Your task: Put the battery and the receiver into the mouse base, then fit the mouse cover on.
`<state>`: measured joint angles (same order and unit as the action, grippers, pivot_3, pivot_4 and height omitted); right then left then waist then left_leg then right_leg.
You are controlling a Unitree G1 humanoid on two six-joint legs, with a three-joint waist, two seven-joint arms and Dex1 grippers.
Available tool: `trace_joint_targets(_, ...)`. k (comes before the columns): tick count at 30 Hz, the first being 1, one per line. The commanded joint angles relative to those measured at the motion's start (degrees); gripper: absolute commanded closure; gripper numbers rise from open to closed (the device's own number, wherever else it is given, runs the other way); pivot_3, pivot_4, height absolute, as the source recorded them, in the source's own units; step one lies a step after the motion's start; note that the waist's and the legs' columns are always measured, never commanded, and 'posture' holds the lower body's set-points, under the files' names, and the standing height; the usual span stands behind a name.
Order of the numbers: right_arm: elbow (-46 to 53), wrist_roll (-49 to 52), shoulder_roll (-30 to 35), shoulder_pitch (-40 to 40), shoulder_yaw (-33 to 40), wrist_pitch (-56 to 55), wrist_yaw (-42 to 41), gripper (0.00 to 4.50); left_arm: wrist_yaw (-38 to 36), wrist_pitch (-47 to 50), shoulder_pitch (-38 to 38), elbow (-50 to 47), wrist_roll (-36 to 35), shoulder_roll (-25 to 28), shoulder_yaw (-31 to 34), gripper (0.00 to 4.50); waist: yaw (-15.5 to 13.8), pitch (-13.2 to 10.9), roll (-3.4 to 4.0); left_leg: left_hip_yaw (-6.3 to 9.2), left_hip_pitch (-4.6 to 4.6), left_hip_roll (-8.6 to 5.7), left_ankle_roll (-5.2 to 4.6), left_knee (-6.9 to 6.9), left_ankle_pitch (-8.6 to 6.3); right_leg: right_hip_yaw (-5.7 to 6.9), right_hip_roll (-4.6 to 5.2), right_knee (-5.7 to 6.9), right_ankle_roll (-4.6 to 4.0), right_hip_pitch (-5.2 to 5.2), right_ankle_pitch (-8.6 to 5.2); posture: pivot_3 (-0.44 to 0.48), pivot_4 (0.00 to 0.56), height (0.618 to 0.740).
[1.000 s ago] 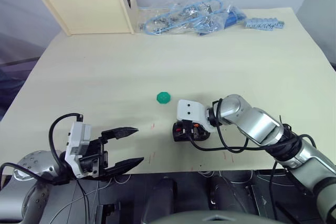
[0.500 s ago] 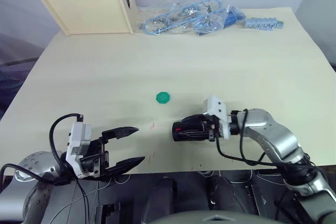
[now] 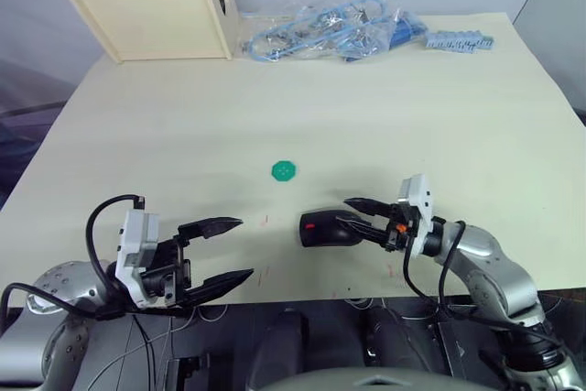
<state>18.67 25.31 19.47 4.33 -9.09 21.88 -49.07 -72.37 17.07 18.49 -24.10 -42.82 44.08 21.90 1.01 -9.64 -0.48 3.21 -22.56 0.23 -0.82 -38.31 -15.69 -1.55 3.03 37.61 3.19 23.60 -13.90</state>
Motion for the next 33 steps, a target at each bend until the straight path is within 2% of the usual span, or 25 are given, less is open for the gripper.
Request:
trace_joint_targets(1,0.2,-0.1,-1.3,-1.2,-0.6,-3.5,0.4,2.52,-0.3,-0.6,0.7,-0.4,-0.6,-0.1,1.3,0.0,0.0,0.0,0.0,0.0,0.01,0.0,0.0,0.0,0.0,0.0,0.0,0.01,0.0,0.0,0.0,0.0,0.15,0.74)
trace_joint_targets(5,-3.0,-2.0,-3.0,-3.5,-2.2,-7.4,0.7,2.52,-0.2,-0.7,1.1,-0.6,-0.7,-0.1,1.7,0.0,0.0,0.0,0.0,0.02,0.03,0.01,0.0,0.01,0.0,0.02,-0.02,0.01,-0.03,-0.01,-0.02,0.0,0.15,0.74)
trace_joint_targets(9,-10.4,-7.3,-2.8,-3.6,-6.3,-10.3,0.3,2.52,-0.2,-0.6,1.3,-0.6,-0.7,0.0,1.9,0.0,0.2,0.0,-0.04,-0.07,0.15,0.03,0.0,0.01,0.0,-0.04,-0.03,0.03,-0.03,-0.05,-0.02,0.0,0.15,0.74)
trace_joint_targets(20,-19.7,-9.2,-3.9,-3.0,-8.7,-14.0,-1.7,2.52,0.0,-0.5,0.0,0.1,-0.3,0.3,1.5,0.0,1.4,0.3,-0.32,-0.21,0.83,0.18,0.0,0.28,-0.01,-0.14,-0.16,0.08,-0.24,-0.48,-0.15,0.0,0.15,0.74)
trace_joint_targets(26,-26.1,-12.2,-4.6,-3.0,-10.0,-20.5,-1.9,2.52,0.3,-0.6,-0.6,0.5,0.0,0.0,1.0,0.0,1.6,0.6,-0.58,-0.3,1.0,0.31,0.0,0.42,-0.01,-0.21,-0.28,0.15,-0.41,-0.49,-0.25,0.0,0.15,0.74)
trace_joint_targets(29,-23.4,-9.7,-5.7,-3.3,-6.9,-23.3,-0.7,2.52,1.2,-0.5,-0.5,0.3,-0.2,-0.7,1.2,0.0,1.5,0.7,-0.64,-0.3,1.07,0.34,0.0,0.48,-0.01,-0.21,-0.3,0.21,-0.5,-0.49,-0.3,0.0,0.15,0.74)
trace_joint_targets(33,-16.3,-6.3,-5.1,-3.1,-4.1,-20.4,1.0,2.52,2.4,0.1,-0.1,0.4,-0.9,-1.4,1.9,0.0,1.4,0.6,-0.63,-0.27,1.06,0.36,0.0,0.51,-0.01,-0.19,-0.31,0.23,-0.53,-0.48,-0.32,0.0,0.15,0.74)
